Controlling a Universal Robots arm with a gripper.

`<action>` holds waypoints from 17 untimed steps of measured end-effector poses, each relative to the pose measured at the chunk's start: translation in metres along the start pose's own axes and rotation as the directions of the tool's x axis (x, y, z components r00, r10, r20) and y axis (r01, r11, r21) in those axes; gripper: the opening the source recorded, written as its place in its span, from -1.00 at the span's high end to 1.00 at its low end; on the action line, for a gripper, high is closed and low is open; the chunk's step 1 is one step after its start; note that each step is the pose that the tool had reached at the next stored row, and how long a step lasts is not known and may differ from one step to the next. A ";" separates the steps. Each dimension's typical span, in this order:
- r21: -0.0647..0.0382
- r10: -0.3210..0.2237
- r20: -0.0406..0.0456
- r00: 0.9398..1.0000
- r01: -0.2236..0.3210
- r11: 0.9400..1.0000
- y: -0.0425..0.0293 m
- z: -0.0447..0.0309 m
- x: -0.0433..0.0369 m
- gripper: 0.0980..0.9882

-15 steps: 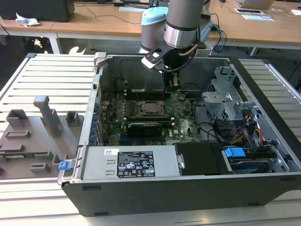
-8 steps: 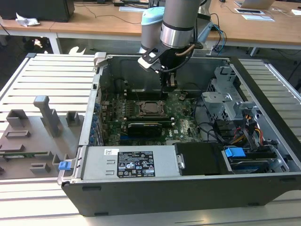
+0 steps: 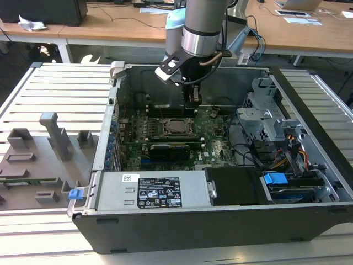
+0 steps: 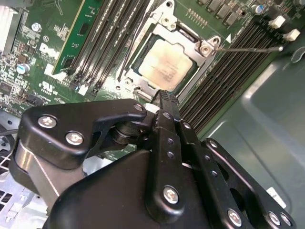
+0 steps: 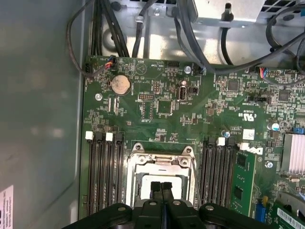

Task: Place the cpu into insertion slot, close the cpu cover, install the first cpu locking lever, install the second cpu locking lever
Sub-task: 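Close the cpu cover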

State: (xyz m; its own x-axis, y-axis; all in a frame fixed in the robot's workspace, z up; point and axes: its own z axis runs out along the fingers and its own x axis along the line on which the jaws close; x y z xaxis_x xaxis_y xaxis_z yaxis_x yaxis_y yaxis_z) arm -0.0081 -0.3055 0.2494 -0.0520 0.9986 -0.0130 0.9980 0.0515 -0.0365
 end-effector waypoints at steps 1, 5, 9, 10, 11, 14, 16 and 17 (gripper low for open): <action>0.000 0.000 0.000 1.000 0.000 1.000 -0.0022 0.0005 0.0001 0.98; 0.000 0.000 0.000 1.000 0.000 1.000 -0.0059 0.0042 0.0004 0.98; 0.000 0.000 0.000 1.000 0.000 1.000 -0.0066 0.0098 0.0005 0.98; 0.000 0.000 0.000 1.000 0.000 1.000 -0.0066 0.0112 0.0005 0.98; 0.000 0.000 0.000 1.000 0.000 1.000 -0.0067 0.0130 0.0005 0.98; 0.000 0.000 0.000 1.000 0.000 1.000 -0.0066 0.0187 0.0006 0.98; 0.000 0.000 0.000 1.000 0.000 1.000 -0.0066 0.0213 0.0007 0.98; 0.000 0.000 0.000 1.000 0.000 1.000 -0.0067 0.0227 0.0007 0.98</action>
State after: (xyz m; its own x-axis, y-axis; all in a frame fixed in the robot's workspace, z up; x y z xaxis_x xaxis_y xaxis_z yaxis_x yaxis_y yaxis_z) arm -0.0156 -0.3055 0.2270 -0.0520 0.9986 -0.0129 0.9980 0.0515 -0.0365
